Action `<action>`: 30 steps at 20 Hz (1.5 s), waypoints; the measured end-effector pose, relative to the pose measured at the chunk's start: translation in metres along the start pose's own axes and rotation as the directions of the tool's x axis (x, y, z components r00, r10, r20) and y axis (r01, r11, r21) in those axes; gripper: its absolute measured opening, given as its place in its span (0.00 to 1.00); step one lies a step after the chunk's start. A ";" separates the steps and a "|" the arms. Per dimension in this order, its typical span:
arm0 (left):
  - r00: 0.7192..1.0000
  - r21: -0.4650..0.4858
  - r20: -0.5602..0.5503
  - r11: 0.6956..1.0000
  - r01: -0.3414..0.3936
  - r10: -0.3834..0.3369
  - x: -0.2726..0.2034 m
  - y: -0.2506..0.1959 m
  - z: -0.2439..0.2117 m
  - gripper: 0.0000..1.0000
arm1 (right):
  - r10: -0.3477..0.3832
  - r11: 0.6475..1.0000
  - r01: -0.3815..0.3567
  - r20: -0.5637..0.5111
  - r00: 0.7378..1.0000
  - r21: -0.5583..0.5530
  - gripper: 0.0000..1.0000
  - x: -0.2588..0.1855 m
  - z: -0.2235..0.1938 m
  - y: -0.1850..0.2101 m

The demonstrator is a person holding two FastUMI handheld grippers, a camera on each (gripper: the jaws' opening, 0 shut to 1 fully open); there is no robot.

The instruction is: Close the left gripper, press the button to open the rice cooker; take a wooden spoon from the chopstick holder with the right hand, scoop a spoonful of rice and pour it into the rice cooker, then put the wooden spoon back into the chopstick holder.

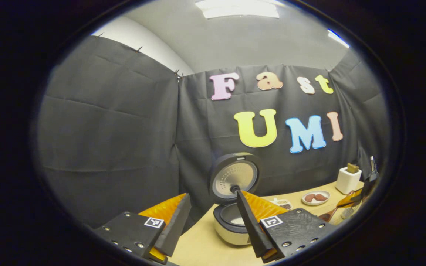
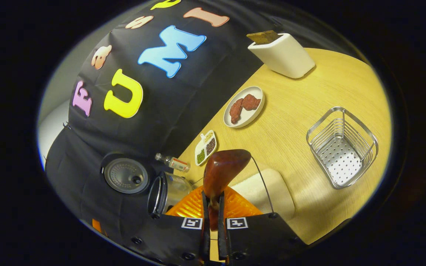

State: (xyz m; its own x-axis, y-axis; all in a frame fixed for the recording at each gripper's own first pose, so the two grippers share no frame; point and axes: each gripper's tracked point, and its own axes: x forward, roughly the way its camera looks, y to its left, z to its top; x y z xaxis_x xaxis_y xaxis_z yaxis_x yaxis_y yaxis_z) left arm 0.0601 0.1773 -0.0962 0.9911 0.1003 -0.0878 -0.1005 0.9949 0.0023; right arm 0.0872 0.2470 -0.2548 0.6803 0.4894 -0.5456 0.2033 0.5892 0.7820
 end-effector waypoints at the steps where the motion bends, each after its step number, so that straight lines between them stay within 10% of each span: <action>1: 1.000 -0.003 0.003 1.000 0.001 -0.001 -0.002 -0.001 0.001 0.80 | 0.015 1.000 -0.015 0.005 1.000 0.020 0.10 -0.002 0.006 0.006; 17: 0.999 -0.044 -0.015 0.998 -0.040 0.039 0.008 0.037 -0.023 0.78 | 0.252 0.967 -0.253 0.014 0.968 0.031 0.10 0.031 0.008 0.148; 30: 0.988 -0.037 -0.037 0.988 -0.149 0.148 0.000 0.100 -0.045 0.78 | 0.306 0.944 -0.314 -0.087 0.948 -0.099 0.10 0.113 -0.054 0.229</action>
State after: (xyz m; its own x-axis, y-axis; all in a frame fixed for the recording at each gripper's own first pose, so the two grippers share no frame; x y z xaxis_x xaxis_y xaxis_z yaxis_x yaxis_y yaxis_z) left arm 0.0463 0.2763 -0.1408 0.9614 0.2460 -0.1232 -0.2505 0.9679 -0.0219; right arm 0.1727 0.4721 -0.1534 0.6459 0.7003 -0.3039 -0.0915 0.4662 0.8799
